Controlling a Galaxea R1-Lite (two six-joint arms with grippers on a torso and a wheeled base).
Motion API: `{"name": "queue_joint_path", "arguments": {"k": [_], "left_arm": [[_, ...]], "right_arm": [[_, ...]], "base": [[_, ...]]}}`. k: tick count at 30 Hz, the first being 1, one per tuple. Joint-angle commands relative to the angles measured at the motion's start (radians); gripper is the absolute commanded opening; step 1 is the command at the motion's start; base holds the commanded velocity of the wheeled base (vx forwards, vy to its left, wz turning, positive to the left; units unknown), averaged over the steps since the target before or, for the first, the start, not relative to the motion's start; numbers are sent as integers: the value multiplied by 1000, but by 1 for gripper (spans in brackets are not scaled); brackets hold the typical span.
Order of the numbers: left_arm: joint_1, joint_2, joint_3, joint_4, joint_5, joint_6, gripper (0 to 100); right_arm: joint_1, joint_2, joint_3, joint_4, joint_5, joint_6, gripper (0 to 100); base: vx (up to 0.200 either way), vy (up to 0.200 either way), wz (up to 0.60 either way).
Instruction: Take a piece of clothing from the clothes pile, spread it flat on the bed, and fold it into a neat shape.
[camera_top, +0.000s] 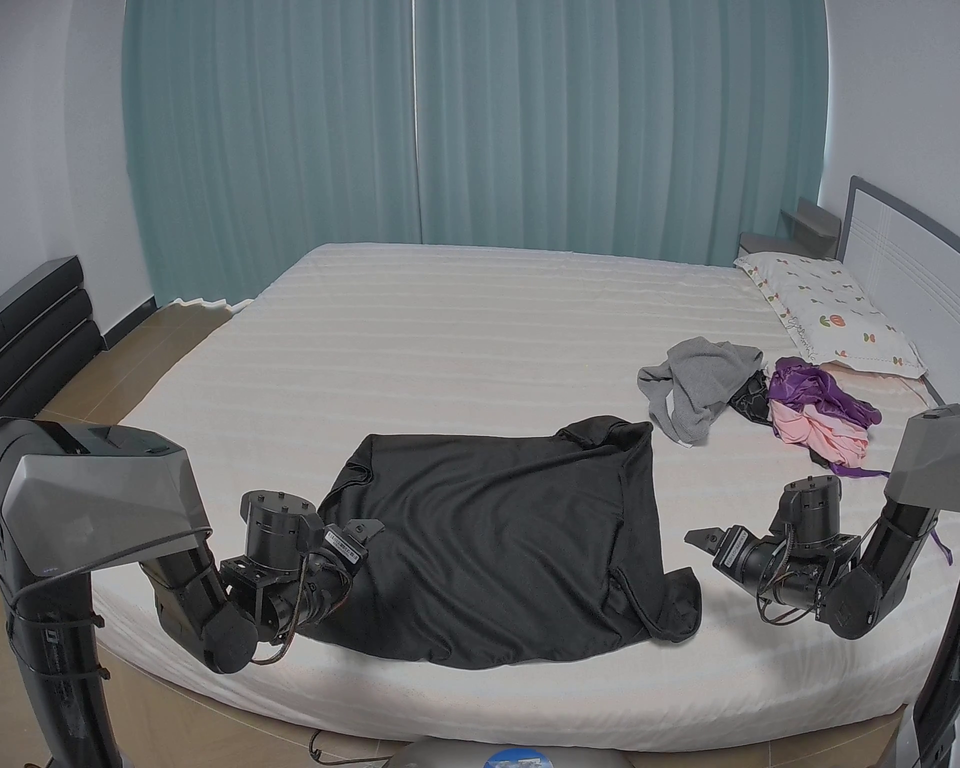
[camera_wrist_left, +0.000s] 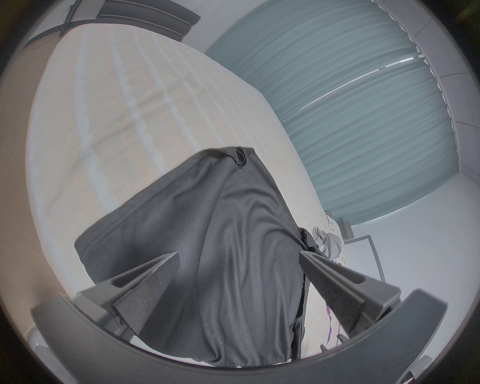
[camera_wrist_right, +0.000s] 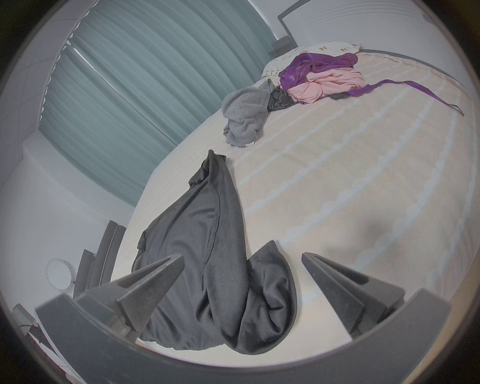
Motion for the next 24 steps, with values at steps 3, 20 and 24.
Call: {"name": "queue_joint_path", "arguments": {"k": [3, 20, 24], "left_arm": [[-2, -8, 10, 0, -1, 0, 100], [45, -12, -6, 11, -8, 21, 100], [54, -1, -9, 8, -11, 23, 100]], "right_arm": [[29, 19, 9, -1, -1, -1, 100], [164, 83, -226, 175, -52, -122, 100], [189, 175, -365, 262, -54, -156, 100]], "base": [[-200, 0, 0], [-24, 0, 0], [0, 0, 0]]}}
